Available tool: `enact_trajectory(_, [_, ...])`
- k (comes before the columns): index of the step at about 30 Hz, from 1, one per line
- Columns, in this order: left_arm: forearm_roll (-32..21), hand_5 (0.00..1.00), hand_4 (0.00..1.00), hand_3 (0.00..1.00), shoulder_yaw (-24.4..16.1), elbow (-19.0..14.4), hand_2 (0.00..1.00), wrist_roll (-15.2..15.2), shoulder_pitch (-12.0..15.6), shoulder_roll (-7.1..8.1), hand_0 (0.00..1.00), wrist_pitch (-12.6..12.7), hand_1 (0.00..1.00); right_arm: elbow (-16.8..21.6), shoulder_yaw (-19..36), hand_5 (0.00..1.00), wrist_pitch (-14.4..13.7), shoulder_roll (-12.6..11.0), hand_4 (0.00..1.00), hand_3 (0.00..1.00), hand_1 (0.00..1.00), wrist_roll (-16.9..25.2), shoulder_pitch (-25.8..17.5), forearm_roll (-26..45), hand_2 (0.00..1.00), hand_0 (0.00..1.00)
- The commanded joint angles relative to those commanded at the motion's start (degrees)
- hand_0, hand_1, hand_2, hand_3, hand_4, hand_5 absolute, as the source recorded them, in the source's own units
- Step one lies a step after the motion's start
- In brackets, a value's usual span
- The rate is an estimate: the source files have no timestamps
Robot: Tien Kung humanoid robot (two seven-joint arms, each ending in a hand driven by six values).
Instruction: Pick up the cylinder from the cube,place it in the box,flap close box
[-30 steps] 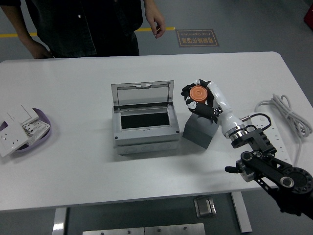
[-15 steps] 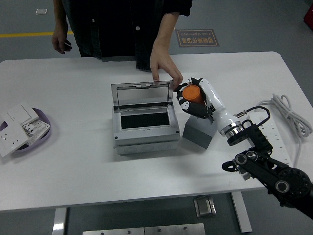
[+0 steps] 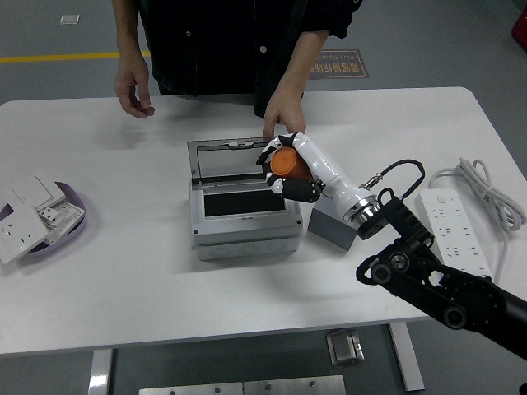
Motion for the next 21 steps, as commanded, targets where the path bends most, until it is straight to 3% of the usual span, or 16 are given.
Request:
enact_trajectory(9, [0.75, 0.241, 0.687, 0.634, -0.41, -0.05, 0.627, 0.28, -0.05, 0.12, 0.617, -0.03, 0.639, -0.76, -5.30, 0.002, 4.23, 0.47, 0.002, 0.243, 0.259, -8.40, 4.60, -7.40, 0.339, 0.155])
enact_trajectory(12, [1.10, 0.241, 0.687, 0.634, -0.62, -0.04, 0.627, 0.40, -0.14, 0.23, 0.617, -0.04, 0.639, -1.34, -7.24, 0.002, 4.53, 0.97, 0.002, 0.243, 0.259, -10.25, 5.96, -8.44, 0.339, 0.155])
enact_trajectory(13, [1.23, 0.240, 0.687, 0.635, -0.69, -0.04, 0.627, 0.43, -0.17, 0.26, 0.617, -0.04, 0.639, -1.65, -7.94, 0.002, 4.57, 1.19, 0.002, 0.260, 0.330, -10.85, 6.44, -8.76, 0.356, 0.208])
enact_trajectory(18, [1.66, 0.240, 0.687, 0.635, -0.86, -0.06, 0.627, 0.54, -0.33, 0.26, 0.617, -0.10, 0.639, -3.43, -10.54, 0.002, 4.52, 2.26, 0.002, 0.260, 0.330, -13.22, 8.36, -10.47, 0.356, 0.208])
enact_trajectory(19, [1.78, 0.240, 0.687, 0.636, -0.92, -0.07, 0.627, 0.58, -0.35, 0.25, 0.617, -0.11, 0.639, -3.89, -10.91, 0.002, 4.45, 2.49, 0.002, 0.271, 0.371, -13.71, 8.65, -10.88, 0.368, 0.267])
enact_trajectory(21, [2.01, 0.240, 0.687, 0.636, -1.03, -0.10, 0.627, 0.66, -0.37, 0.23, 0.617, -0.12, 0.639, -4.82, -11.51, 0.002, 4.27, 2.95, 0.002, 0.271, 0.371, -14.55, 9.10, -11.62, 0.368, 0.267])
